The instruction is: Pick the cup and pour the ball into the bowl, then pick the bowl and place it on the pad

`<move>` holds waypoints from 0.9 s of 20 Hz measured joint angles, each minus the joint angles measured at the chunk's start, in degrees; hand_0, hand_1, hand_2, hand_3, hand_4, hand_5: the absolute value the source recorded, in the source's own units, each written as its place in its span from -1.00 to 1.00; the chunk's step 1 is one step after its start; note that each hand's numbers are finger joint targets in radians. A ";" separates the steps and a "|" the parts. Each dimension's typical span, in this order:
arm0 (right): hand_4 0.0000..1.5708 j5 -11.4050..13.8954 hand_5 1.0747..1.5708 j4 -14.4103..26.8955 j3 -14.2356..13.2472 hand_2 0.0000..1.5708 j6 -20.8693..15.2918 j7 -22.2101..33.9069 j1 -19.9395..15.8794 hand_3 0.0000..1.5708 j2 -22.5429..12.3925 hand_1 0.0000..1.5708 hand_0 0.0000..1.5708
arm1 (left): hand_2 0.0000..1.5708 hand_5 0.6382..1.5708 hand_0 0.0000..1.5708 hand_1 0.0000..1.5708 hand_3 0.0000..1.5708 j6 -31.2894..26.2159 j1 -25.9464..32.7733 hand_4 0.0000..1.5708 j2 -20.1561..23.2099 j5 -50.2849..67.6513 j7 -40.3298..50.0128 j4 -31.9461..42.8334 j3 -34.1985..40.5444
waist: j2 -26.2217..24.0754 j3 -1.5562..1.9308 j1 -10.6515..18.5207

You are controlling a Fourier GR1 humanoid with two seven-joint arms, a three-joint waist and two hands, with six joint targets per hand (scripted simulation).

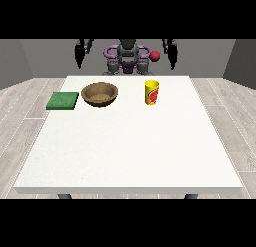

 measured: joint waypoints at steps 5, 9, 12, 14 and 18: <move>0.11 -0.22 0.85 -3.12 -0.41 -1.00 0.21 3.07 -0.42 -1.00 -1.56 -1.00 -1.00 | -1.00 0.99 -1.00 -1.00 -1.00 -0.11 -0.55 -0.16 1.19 0.35 2.90 -3.40 0.40 | -8.55 -0.49 -0.13; 0.10 -3.46 0.83 -6.43 -0.08 -1.00 -0.20 11.03 2.23 -1.00 0.00 -1.00 -1.00 | -1.00 0.98 -1.00 -1.00 -1.00 1.47 0.12 -0.19 -1.76 3.61 10.97 -7.17 -0.48 | -16.73 -0.70 -1.79; 0.09 -4.08 0.84 -10.12 1.24 -1.00 -2.38 17.40 3.81 -1.00 1.78 -1.00 -1.00 | -1.00 0.98 -1.00 -1.00 -1.00 4.36 -0.58 -0.21 -3.15 4.50 18.68 -11.25 -1.72 | -19.74 -0.76 -2.21; 0.04 -5.05 0.87 -13.92 1.67 -1.00 -3.12 22.48 3.83 -1.00 1.85 -1.00 -1.00 | -1.00 0.98 -1.00 -1.00 -1.00 5.72 -1.98 -0.24 -3.01 4.62 23.12 -13.56 -1.36 | -20.35 -0.76 -3.05; -0.03 -6.44 0.91 -19.83 -0.55 -1.00 -4.44 27.54 1.00 -1.00 0.46 -1.00 -1.00 | -1.00 0.97 -1.00 -1.00 -1.00 7.95 -5.80 -0.25 -3.73 3.07 25.63 -17.14 -2.41 | -15.66 -0.79 -3.08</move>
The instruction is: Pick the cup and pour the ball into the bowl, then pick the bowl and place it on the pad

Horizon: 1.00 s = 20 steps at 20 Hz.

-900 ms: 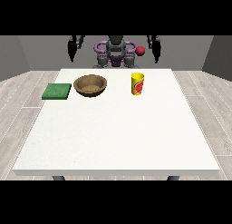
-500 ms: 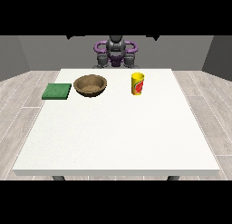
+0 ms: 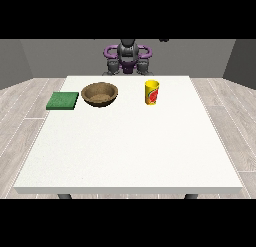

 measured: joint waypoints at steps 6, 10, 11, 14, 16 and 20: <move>-0.07 0.72 0.92 -0.40 0.21 -1.00 0.86 -6.58 -2.93 -0.71 0.90 -1.00 -1.00 | -1.00 0.93 -1.00 -1.00 -1.00 0.54 -4.86 -0.27 -0.19 -2.06 -9.39 4.24 0.27 | 11.57 -0.02 -0.91; -0.13 1.07 0.87 2.03 -0.24 -1.00 1.67 -13.81 -5.23 -1.00 1.84 -1.00 -1.00 | -1.00 0.86 -1.00 -1.00 -1.00 -0.12 -7.79 -0.28 0.15 -2.45 -18.50 8.54 2.35 | 20.46 -0.02 -1.22; -0.12 0.65 0.89 2.50 -0.93 -1.00 2.17 -15.31 -5.66 -1.00 1.61 -1.00 -1.00 | -1.00 0.82 -1.00 -1.00 -1.00 -0.50 -7.77 -0.30 0.43 -2.57 -21.44 9.71 2.91 | 22.40 -0.02 -1.31; -0.13 -1.13 0.91 4.66 -3.45 -1.00 4.12 -19.03 -6.50 -1.00 0.43 -1.00 -1.00 | -1.00 0.81 -1.00 -1.00 -1.00 -1.99 -7.59 -0.39 1.41 -2.47 -28.04 13.57 4.39 | 26.14 -0.02 -1.29; -0.13 -1.73 0.92 5.51 -4.43 -1.00 5.08 -21.03 -6.63 -1.00 -0.05 -1.00 -1.00 | -1.00 0.81 -1.00 -1.00 -1.00 -3.45 -7.65 -0.54 2.10 -1.63 -32.61 17.35 5.91 | 28.00 -0.03 -1.52; -0.15 -4.27 0.96 7.23 -7.18 -1.00 7.75 -22.05 -7.47 -1.00 -2.42 -1.00 -1.00 | -1.00 0.76 -1.00 -1.00 -1.00 -4.49 -9.09 -0.95 2.35 -1.72 -38.93 25.71 7.47 | 29.40 -0.03 -2.82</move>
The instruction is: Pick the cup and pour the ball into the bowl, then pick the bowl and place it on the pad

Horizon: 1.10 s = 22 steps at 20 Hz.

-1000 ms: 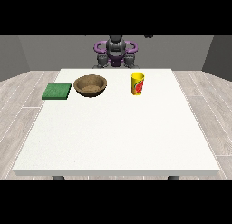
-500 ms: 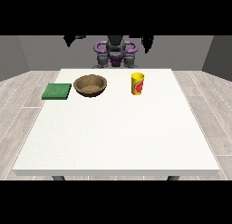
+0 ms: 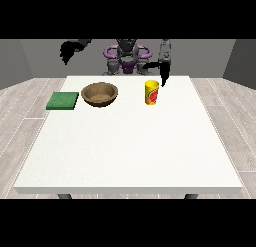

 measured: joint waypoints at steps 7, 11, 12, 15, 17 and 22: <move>-0.15 -1.65 0.97 6.37 -3.28 -1.00 3.14 -4.18 -0.74 -1.00 -2.10 -1.00 -1.00 | -1.00 0.70 -1.00 -1.00 -1.00 -2.01 -4.03 -0.79 0.84 0.13 -7.87 14.04 2.25 | -0.36 0.02 0.24; -0.15 -2.42 0.97 8.81 -4.56 -1.00 4.29 -4.21 -1.21 -1.00 -3.39 -1.00 -1.00 | -1.00 0.68 -1.00 -1.00 -1.00 -2.08 -6.59 -0.76 0.65 0.05 -11.15 21.71 3.24 | -1.53 0.01 0.15; -0.14 -2.41 0.97 8.98 -4.43 -1.00 4.57 -4.18 -0.89 -1.00 -3.39 -1.00 -1.00 | -1.00 0.68 -1.00 -1.00 -1.00 -1.95 -7.73 -0.77 0.85 0.19 -11.63 23.52 3.80 | -1.70 0.01 -0.25; -0.14 -3.02 0.97 9.50 -4.94 -1.00 5.27 -4.04 -1.22 -1.00 -4.01 -1.00 -1.00 | -1.00 0.77 -1.00 -1.00 -1.00 -2.22 -9.42 -0.54 1.18 0.40 -15.58 29.16 5.03 | -1.37 0.02 -0.75; -0.14 -3.19 0.98 10.04 -5.16 -1.00 5.91 -5.04 -1.21 -1.00 -4.14 -1.00 -1.00 | -1.00 0.97 -1.00 -1.00 -1.00 -2.05 -10.46 0.13 1.11 0.58 -18.05 32.47 5.80 | -0.76 0.01 -1.10; -0.18 -5.53 0.99 8.94 -6.62 -1.00 7.19 -3.76 -3.78 -0.80 -6.23 -1.00 -1.00 | 1.00 0.83 0.59 0.59 1.00 2.86 -12.33 0.69 1.44 -1.88 -23.80 38.22 6.67 | 1.94 0.02 -3.26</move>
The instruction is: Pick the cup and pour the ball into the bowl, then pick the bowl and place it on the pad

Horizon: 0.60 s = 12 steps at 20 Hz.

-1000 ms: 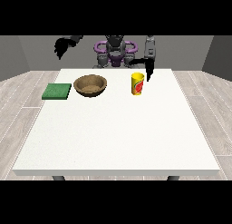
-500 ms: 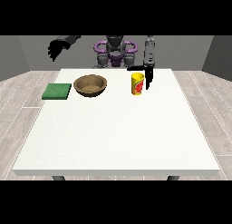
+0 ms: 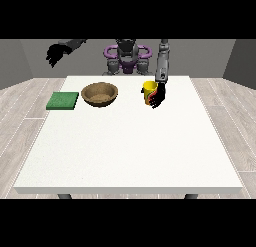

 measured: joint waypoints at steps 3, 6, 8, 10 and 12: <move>-0.18 -1.89 0.99 -2.15 -0.60 -1.00 1.16 1.79 -0.39 -0.79 -1.37 -1.00 -1.00 | 1.00 0.76 0.63 0.63 1.00 3.21 -1.25 0.74 1.17 -0.97 -3.37 2.71 1.30 | 1.01 0.12 -1.92; -0.20 -4.76 0.98 -1.24 -2.72 -1.00 3.15 3.61 -0.22 -0.81 -3.66 -1.00 -1.00 | 1.00 0.67 0.63 0.63 1.00 6.34 -1.77 0.79 1.45 -2.13 -2.93 4.36 1.43 | -0.42 0.19 -2.64; -0.19 -6.08 0.99 1.40 -4.56 -1.00 4.45 3.15 -0.37 -0.66 -4.96 -1.00 -1.00 | 1.00 0.71 0.62 0.62 1.00 7.81 -2.76 0.77 1.37 -3.44 -1.10 4.99 0.43 | -1.49 0.12 -2.07; -0.18 -6.40 0.98 4.68 -5.65 -1.00 5.29 3.34 -0.17 -0.60 -6.05 -1.00 -1.00 | 1.00 0.70 0.62 0.62 1.00 10.01 -3.24 0.80 0.78 -5.92 1.91 4.60 -1.82 | -4.11 0.10 -0.74; -0.20 -6.29 0.97 6.71 -5.85 -1.00 4.89 4.35 -0.25 -0.60 -6.30 -1.00 -1.00 | 1.00 0.78 0.64 0.64 1.00 13.03 -4.56 0.80 0.03 -9.09 5.87 4.48 -4.42 | -6.90 0.09 0.00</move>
